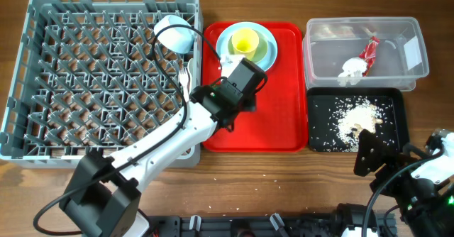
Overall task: Sort waste into correct bins and load items into the dishwasher rack
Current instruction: 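Reach the left gripper to the yellow cup and grasp it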
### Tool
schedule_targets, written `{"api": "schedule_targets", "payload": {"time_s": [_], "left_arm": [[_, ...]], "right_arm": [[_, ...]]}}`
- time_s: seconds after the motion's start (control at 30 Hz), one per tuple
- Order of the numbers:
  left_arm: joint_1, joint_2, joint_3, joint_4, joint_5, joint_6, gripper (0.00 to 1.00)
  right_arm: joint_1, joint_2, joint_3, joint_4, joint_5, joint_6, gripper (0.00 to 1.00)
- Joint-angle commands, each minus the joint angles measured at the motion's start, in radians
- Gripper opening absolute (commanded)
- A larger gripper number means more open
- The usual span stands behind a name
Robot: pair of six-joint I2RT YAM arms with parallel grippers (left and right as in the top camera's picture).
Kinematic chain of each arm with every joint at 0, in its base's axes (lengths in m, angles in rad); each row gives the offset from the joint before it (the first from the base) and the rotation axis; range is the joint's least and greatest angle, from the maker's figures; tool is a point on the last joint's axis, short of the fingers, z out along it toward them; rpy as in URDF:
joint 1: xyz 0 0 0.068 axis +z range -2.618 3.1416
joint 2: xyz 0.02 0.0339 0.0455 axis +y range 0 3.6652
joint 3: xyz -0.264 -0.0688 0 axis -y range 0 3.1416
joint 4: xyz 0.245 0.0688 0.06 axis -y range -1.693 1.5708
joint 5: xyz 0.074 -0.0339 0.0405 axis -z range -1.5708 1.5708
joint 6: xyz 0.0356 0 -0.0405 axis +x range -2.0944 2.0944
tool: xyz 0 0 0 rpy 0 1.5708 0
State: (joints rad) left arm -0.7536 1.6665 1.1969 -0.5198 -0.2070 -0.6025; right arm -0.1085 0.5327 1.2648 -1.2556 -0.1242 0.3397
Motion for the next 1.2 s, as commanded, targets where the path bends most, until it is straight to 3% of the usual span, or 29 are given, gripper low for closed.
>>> {"api": "schedule_targets", "payload": {"time_s": [0.0,0.07,0.13,0.23,0.33,0.5,0.7,0.73,0.77,0.87,1.03,1.17], "left_arm": [[0.002,0.01,-0.005,0.22,-0.044,0.111,0.15],[0.023,0.01,0.032,0.269,-0.008,0.204,0.24],[0.08,0.051,0.216,0.141,0.105,0.235,0.27],[0.151,0.266,0.637,-0.162,0.179,0.332,0.27],[0.148,0.449,0.782,-0.168,0.213,0.415,0.31],[0.14,0.608,0.782,-0.081,0.116,0.416,0.31],[0.14,0.654,0.782,-0.158,0.071,0.416,0.32],[0.14,0.656,0.782,-0.178,0.07,0.416,0.3],[0.14,0.657,0.782,-0.193,0.07,0.416,0.07],[0.14,0.646,0.782,-0.181,0.071,0.415,0.04],[0.142,0.462,0.789,-0.192,0.082,0.325,0.04],[0.141,0.24,0.789,-0.256,0.172,0.325,0.04]], "right_arm": [[-0.002,-0.002,0.001,0.004,-0.008,0.008,1.0],[-0.002,-0.002,0.001,0.004,-0.008,0.008,1.0],[-0.002,-0.002,0.001,0.004,-0.008,0.008,1.0],[-0.002,-0.002,0.001,0.004,-0.008,0.008,1.0],[-0.002,-0.002,0.001,0.004,-0.008,0.008,0.99],[-0.002,-0.002,0.001,0.004,-0.008,0.008,1.0],[-0.002,-0.002,0.001,0.004,-0.008,0.008,1.0],[-0.002,-0.002,0.001,0.004,-0.008,0.008,1.0],[-0.002,-0.002,0.001,0.004,-0.008,0.008,1.0],[-0.002,-0.002,0.001,0.004,-0.008,0.008,1.0],[-0.002,-0.002,0.001,0.004,-0.008,0.008,1.0],[-0.002,-0.002,0.001,0.004,-0.008,0.008,1.0]]}}
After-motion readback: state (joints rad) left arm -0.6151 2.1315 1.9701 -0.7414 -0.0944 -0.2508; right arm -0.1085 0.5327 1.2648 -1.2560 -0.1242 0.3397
